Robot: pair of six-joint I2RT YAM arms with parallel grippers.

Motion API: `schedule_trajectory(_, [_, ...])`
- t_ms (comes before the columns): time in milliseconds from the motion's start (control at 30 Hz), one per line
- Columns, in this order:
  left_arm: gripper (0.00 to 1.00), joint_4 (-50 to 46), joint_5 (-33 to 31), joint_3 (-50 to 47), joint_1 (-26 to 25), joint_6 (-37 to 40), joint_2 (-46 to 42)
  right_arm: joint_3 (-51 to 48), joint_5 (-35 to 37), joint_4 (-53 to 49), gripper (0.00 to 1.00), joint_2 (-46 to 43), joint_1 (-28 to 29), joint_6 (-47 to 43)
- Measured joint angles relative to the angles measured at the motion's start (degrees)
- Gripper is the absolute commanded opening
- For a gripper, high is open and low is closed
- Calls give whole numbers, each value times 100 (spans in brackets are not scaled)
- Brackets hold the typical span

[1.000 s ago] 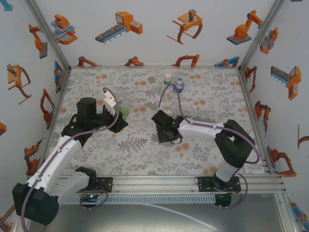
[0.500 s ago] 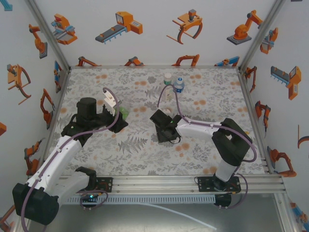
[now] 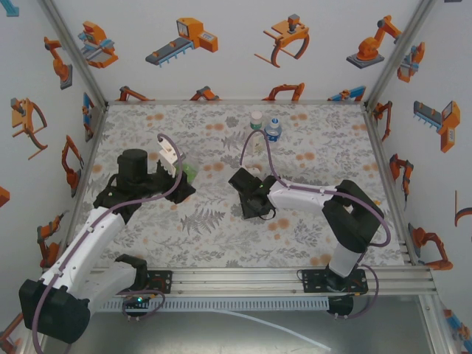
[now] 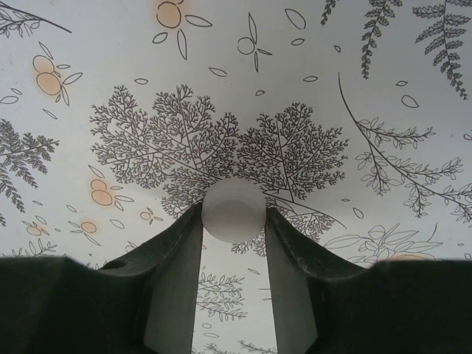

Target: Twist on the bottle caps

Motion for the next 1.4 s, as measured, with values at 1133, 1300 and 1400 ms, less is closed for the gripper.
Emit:
schedule_trajectory(1133, [0,-1480,1040,170,-1628,2608,-330,-168,-2892,608,8,-4197,0,-4341])
schedule_trajectory(1300, [0,-1838,1056,374,-1862,2872,-350,160,-3827,610,7,-4293,72,-5132])
schedule_trajectory(1400, [0,-1902,1056,442,-1954,2914,-350,356,-4242,588,7,-4172,125,-5451])
